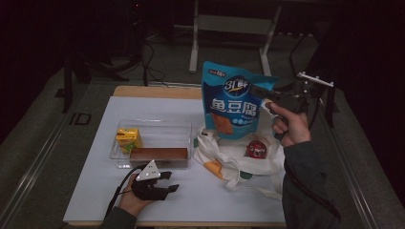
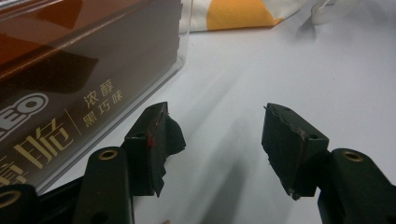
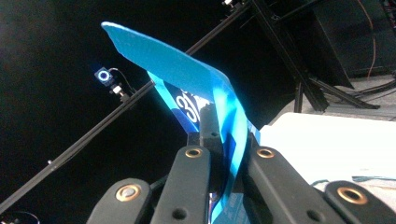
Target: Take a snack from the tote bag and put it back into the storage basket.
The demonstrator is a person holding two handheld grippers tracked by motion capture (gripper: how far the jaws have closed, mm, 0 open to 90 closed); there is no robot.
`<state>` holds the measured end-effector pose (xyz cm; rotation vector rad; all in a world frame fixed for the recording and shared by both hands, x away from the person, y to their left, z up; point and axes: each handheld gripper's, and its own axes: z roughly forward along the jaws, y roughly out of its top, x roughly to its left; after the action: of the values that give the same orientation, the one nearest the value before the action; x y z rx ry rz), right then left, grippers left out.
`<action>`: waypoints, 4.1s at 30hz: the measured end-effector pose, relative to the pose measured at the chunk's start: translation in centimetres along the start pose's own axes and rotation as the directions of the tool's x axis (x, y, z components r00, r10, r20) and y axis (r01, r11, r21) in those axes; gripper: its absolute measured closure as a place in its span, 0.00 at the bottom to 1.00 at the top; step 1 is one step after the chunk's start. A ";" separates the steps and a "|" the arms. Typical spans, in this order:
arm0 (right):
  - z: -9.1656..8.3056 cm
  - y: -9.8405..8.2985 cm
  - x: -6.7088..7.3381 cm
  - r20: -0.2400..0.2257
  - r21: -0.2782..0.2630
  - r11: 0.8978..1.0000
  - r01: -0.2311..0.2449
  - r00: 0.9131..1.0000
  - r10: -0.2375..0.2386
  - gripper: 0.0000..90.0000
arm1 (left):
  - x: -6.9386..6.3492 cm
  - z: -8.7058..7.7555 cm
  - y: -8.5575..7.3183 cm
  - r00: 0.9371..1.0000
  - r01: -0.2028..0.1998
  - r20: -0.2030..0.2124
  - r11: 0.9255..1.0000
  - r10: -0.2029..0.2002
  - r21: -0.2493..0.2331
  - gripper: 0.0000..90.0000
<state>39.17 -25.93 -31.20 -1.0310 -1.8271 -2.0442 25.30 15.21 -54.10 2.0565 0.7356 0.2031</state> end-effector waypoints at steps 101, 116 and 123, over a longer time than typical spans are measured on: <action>19.1 -4.4 -0.2 -0.113 0.069 0.994 -0.090 0.989 0.098 0.99 | -0.2 0.0 0.0 1.000 -0.023 -0.001 1.000 0.023 -0.001 0.46; 19.6 -5.5 -1.4 -0.095 0.074 0.992 -0.106 0.989 0.113 0.99 | -0.2 0.0 0.0 1.000 -0.024 0.002 1.000 0.024 -0.001 0.46; 20.0 -5.8 -1.6 -0.082 0.073 0.992 -0.102 0.991 0.108 0.99 | -0.2 0.0 0.0 1.000 -0.028 0.002 1.000 0.028 0.000 0.46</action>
<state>44.01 -6.51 -37.07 -0.9836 -1.7492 -1.9205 25.10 15.12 -54.09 2.0678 0.7066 0.2170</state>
